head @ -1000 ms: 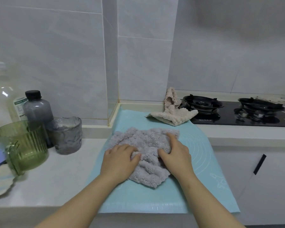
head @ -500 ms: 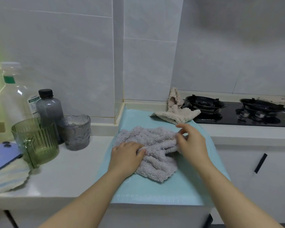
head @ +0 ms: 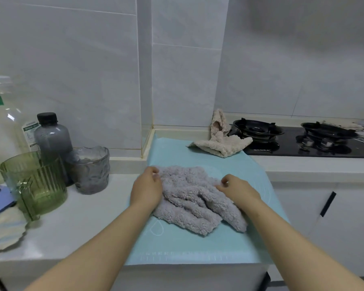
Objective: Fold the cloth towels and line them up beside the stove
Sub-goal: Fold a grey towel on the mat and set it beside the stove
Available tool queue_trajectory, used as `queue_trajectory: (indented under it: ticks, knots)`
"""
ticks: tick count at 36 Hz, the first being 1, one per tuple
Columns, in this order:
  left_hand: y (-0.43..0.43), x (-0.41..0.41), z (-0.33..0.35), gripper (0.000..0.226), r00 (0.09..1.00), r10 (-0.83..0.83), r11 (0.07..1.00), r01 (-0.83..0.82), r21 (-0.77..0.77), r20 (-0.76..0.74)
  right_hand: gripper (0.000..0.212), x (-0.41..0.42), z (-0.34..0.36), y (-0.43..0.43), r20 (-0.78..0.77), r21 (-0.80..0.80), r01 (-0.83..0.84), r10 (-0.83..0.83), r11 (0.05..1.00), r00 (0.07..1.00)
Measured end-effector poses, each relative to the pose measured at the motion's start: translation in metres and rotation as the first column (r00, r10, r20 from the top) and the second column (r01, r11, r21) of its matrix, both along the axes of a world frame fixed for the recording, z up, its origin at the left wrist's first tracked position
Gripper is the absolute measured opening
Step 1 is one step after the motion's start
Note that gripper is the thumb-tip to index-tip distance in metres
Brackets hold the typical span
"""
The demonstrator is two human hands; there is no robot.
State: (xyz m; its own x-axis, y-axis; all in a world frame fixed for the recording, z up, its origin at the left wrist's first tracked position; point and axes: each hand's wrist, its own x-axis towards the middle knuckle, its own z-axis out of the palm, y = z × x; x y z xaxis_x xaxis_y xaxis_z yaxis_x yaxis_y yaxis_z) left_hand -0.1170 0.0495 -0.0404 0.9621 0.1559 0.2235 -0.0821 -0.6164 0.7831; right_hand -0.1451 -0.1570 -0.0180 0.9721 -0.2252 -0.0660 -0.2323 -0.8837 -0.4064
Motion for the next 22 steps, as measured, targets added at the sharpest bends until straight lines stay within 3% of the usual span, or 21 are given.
queue_trajectory:
  ticks: [6,12,14,16,19,22]
  knots:
    - [0.002,0.039,0.014,0.039,0.989,-0.023,0.956,0.065,0.287,-0.147,0.006,0.013,0.002,0.007,0.012,0.005,-0.064,0.064,0.998,0.998]
    - [-0.008,0.059,0.016,0.026,0.964,0.017,0.734,0.167,0.659,-0.264,0.02,0.032,-0.001,-0.001,0.053,-0.018,-0.032,0.033,0.999,0.998]
    - [-0.012,0.062,0.019,0.024,0.961,0.034,0.718,0.168,0.676,-0.275,0.019,0.037,-0.002,-0.006,0.085,-0.039,0.004,-0.001,0.999,0.996]
    - [-0.011,0.068,0.023,0.015,0.97,0.026,0.767,0.135,0.627,-0.241,0.018,0.042,0.0,-0.012,0.132,-0.074,0.035,-0.025,0.997,0.991]
    - [-0.009,0.079,0.033,0.006,0.995,0.017,0.864,0.032,0.503,-0.094,0.014,0.05,0.009,-0.017,0.22,-0.082,0.087,-0.067,0.993,0.973]
    - [-0.015,0.089,0.049,0.01,0.998,0.028,0.897,-0.049,0.439,0.055,0.021,0.061,0.019,-0.019,0.288,-0.1,0.15,-0.116,0.984,0.951]
